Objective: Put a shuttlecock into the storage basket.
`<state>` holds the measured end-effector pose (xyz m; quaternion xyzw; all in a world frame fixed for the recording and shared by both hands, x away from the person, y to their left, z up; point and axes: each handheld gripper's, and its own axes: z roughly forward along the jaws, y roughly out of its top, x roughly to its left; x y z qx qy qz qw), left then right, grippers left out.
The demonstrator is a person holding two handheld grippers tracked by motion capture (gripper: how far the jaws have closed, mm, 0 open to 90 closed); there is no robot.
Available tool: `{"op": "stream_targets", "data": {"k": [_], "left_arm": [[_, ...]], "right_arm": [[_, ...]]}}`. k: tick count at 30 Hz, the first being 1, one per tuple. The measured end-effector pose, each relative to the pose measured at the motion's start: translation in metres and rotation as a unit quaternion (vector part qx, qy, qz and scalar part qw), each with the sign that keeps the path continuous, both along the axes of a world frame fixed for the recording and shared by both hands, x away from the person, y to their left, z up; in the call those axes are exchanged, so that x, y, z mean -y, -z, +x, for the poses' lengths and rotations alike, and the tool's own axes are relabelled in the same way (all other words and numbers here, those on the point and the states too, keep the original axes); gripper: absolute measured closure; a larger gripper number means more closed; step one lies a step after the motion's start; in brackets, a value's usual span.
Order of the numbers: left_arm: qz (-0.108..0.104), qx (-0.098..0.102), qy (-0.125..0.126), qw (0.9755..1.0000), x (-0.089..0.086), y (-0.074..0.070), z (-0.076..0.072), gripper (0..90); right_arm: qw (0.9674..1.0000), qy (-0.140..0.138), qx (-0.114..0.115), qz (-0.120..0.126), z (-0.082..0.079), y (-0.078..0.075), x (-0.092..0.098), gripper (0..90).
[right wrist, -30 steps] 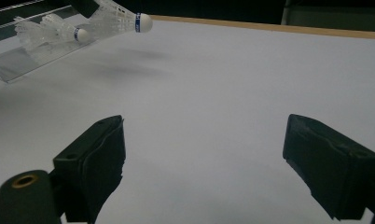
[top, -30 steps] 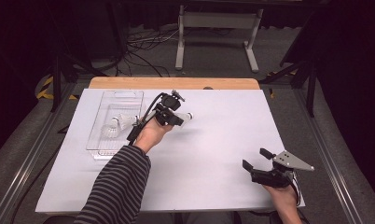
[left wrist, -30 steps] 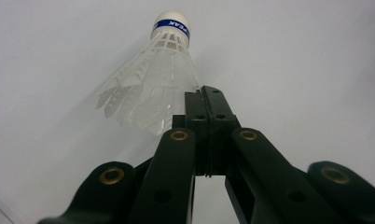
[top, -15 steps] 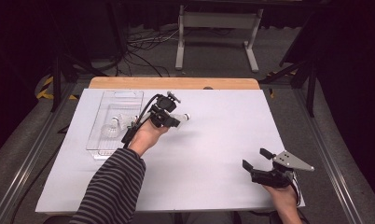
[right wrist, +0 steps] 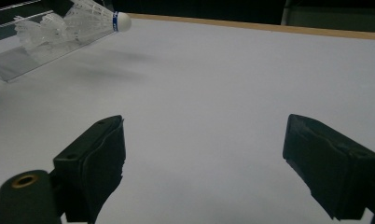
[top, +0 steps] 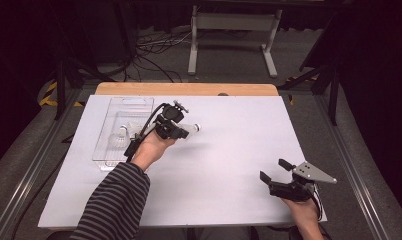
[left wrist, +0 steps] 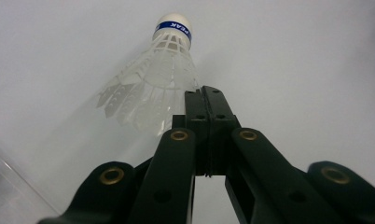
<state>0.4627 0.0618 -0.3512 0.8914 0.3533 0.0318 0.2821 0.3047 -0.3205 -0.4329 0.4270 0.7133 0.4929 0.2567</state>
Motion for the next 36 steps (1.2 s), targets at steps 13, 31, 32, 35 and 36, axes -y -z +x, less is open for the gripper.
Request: {"op": "stream_targets", "data": {"k": [13, 31, 32, 35, 36], "left_arm": [[-0.006, -0.002, -0.005, 1.0000, -0.013, -0.001, -0.006, 90.0], [-0.012, 0.004, -0.005, 0.9999, -0.027, -0.002, -0.015, 90.0], [-0.013, 0.003, -0.004, 0.9999, -0.028, -0.002, -0.015, 90.0], [-0.011, 0.005, -0.003, 0.9999, -0.030, -0.003, -0.017, 90.0], [-0.012, 0.005, -0.004, 0.9999, -0.030, -0.003, -0.017, 90.0]], "right_arm": [[1.0000, 0.000, 0.000, 0.000, 0.000, 0.000, 0.000, 13.7], [1.0000, 0.001, -0.001, 0.000, 0.000, 0.000, 0.000, 13.7], [1.0000, 0.001, -0.001, 0.000, 0.000, 0.000, 0.000, 13.7], [1.0000, 0.001, -0.001, 0.000, 0.000, 0.000, 0.000, 13.7], [1.0000, 0.001, -0.002, 0.000, 0.000, 0.000, 0.000, 13.7]]}}
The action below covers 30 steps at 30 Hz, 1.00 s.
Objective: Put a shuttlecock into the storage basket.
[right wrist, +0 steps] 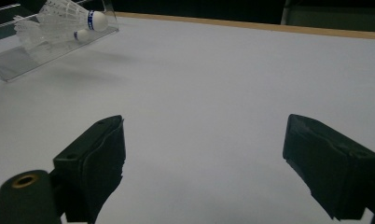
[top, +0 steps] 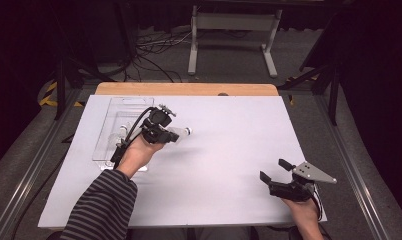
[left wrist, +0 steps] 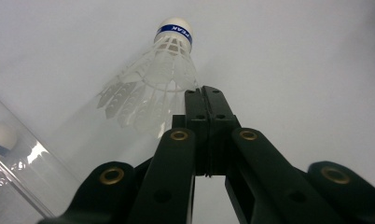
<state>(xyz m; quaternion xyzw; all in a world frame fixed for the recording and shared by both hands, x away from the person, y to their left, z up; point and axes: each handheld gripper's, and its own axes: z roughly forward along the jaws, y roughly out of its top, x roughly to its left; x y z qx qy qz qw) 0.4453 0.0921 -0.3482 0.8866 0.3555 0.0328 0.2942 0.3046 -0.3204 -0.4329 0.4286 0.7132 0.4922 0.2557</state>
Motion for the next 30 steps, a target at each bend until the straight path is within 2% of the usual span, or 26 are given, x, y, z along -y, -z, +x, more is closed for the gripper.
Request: {"op": "stream_targets", "data": {"k": [12, 24, 25, 26, 30], "left_arm": [[0.006, 0.008, -0.006, 0.9999, -0.012, -0.005, -0.005, 90.0], [-0.002, 0.015, -0.010, 0.9998, -0.022, -0.011, -0.011, 90.0], [0.003, 0.020, -0.011, 0.9997, -0.024, -0.011, -0.011, 90.0], [-0.002, 0.016, -0.012, 0.9998, -0.025, -0.012, -0.011, 90.0], [-0.005, 0.018, -0.016, 0.9997, -0.030, -0.014, -0.012, 90.0]], "right_arm": [[1.0000, 0.001, 0.000, 0.000, 0.000, 0.000, 0.000, 13.7], [1.0000, 0.001, 0.000, 0.000, 0.000, 0.000, 0.000, 13.7], [1.0000, 0.001, 0.000, 0.000, 0.000, 0.000, 0.000, 13.7], [1.0000, 0.000, 0.000, 0.000, 0.000, 0.000, 0.000, 13.7], [1.0000, 0.000, 0.000, 0.000, 0.000, 0.000, 0.000, 13.7]]}}
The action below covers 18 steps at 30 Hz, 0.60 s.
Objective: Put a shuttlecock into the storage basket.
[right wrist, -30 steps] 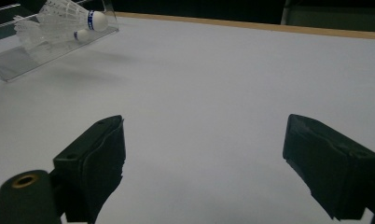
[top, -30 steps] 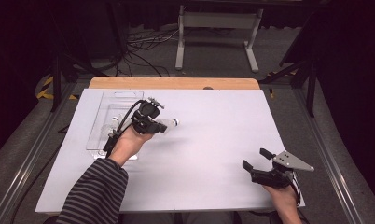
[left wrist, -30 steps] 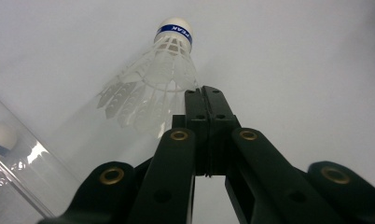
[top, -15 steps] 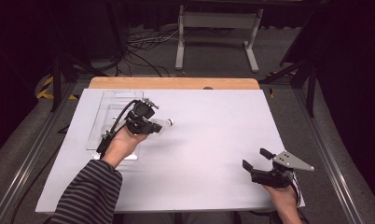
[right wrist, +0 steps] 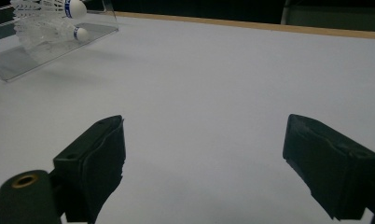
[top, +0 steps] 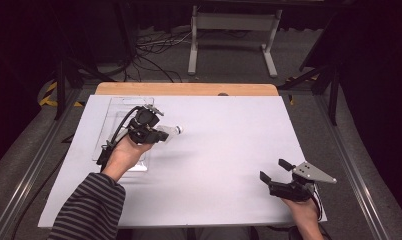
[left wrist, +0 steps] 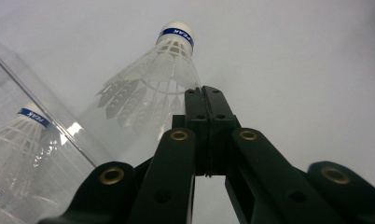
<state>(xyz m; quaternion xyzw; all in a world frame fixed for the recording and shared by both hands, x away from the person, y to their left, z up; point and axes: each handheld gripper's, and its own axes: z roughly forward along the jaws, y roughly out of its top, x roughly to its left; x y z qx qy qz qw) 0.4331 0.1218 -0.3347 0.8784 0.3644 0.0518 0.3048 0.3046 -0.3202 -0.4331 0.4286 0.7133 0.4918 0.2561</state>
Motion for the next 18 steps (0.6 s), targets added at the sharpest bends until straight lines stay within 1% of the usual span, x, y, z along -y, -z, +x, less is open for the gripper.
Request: {"op": "stream_targets", "data": {"k": [2, 6, 18], "left_arm": [[0.001, 0.002, -0.001, 1.0000, -0.002, -0.001, 0.000, 90.0], [-0.003, 0.002, -0.006, 1.0000, -0.007, -0.003, -0.001, 90.0], [-0.012, 0.010, -0.024, 0.9996, -0.023, -0.011, 0.000, 90.0]], "right_arm": [[1.0000, 0.000, 0.000, 0.000, 0.000, 0.000, 0.000, 13.7], [1.0000, 0.000, 0.000, 0.000, 0.000, 0.000, 0.000, 13.7], [1.0000, 0.000, 0.000, 0.000, 0.000, 0.000, 0.000, 13.7]]}}
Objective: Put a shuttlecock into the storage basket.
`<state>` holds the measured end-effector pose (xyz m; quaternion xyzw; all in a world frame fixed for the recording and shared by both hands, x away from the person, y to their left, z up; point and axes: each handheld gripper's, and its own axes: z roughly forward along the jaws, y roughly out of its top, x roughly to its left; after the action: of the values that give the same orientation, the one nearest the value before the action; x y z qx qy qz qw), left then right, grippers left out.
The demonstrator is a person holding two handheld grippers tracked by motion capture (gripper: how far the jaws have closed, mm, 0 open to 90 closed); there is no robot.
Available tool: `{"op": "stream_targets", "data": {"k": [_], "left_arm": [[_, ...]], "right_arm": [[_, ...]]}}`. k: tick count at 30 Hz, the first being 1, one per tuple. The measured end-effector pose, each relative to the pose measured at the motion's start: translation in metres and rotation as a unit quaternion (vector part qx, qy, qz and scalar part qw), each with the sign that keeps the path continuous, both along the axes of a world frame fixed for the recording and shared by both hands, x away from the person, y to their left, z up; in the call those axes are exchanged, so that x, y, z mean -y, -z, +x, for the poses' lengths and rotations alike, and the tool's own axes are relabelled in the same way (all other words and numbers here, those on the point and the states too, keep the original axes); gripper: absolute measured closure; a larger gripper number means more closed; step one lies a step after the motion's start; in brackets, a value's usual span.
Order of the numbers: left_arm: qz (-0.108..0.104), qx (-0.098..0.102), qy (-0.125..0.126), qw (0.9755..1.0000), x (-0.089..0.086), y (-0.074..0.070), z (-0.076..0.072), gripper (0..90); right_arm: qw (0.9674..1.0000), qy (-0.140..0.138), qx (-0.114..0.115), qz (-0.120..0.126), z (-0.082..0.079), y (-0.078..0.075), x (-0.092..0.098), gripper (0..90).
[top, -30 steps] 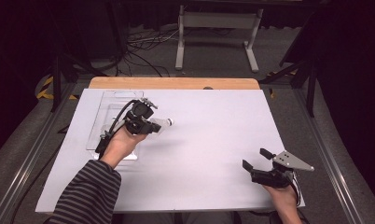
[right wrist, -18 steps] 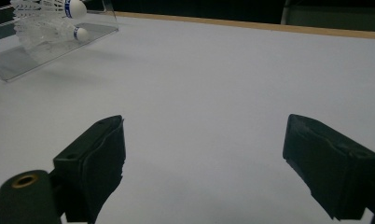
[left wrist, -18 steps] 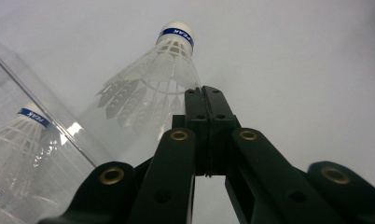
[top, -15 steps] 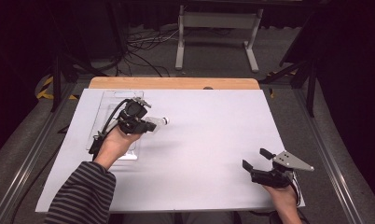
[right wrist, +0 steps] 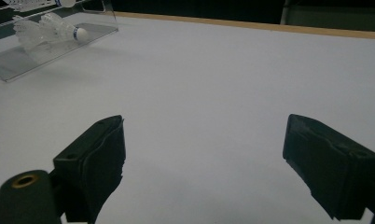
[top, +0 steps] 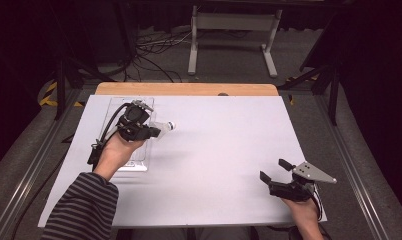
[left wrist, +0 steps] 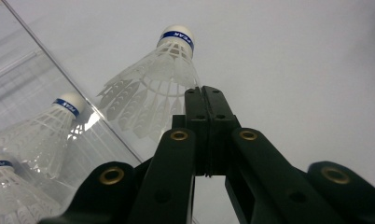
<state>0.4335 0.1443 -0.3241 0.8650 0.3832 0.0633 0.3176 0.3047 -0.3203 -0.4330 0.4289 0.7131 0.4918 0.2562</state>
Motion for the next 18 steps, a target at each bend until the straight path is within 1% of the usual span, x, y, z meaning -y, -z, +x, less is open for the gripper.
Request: {"op": "stream_targets", "data": {"k": [5, 9, 11, 12, 17, 18], "left_arm": [[-0.005, 0.004, -0.010, 0.9999, -0.007, -0.002, 0.001, 90.0], [-0.012, 0.003, -0.021, 0.9997, -0.013, -0.003, 0.003, 90.0], [-0.010, 0.006, -0.025, 0.9996, -0.016, -0.004, 0.005, 90.0], [-0.016, 0.003, -0.028, 0.9995, -0.017, -0.003, 0.005, 90.0], [-0.020, 0.003, -0.041, 0.9990, -0.024, -0.004, 0.008, 90.0], [-0.018, 0.004, -0.043, 0.9989, -0.025, -0.004, 0.009, 90.0]], "right_arm": [[1.0000, 0.000, 0.000, 0.000, 0.000, 0.000, 0.000, 13.7], [1.0000, 0.000, -0.001, -0.001, 0.000, 0.000, -0.001, 13.7], [1.0000, 0.001, 0.000, -0.001, 0.000, 0.000, 0.000, 13.7], [1.0000, 0.001, 0.000, -0.001, 0.000, 0.000, 0.000, 13.7], [1.0000, 0.000, 0.000, -0.001, 0.000, 0.000, 0.000, 13.7], [1.0000, 0.001, 0.000, 0.000, 0.000, 0.000, 0.000, 13.7]]}}
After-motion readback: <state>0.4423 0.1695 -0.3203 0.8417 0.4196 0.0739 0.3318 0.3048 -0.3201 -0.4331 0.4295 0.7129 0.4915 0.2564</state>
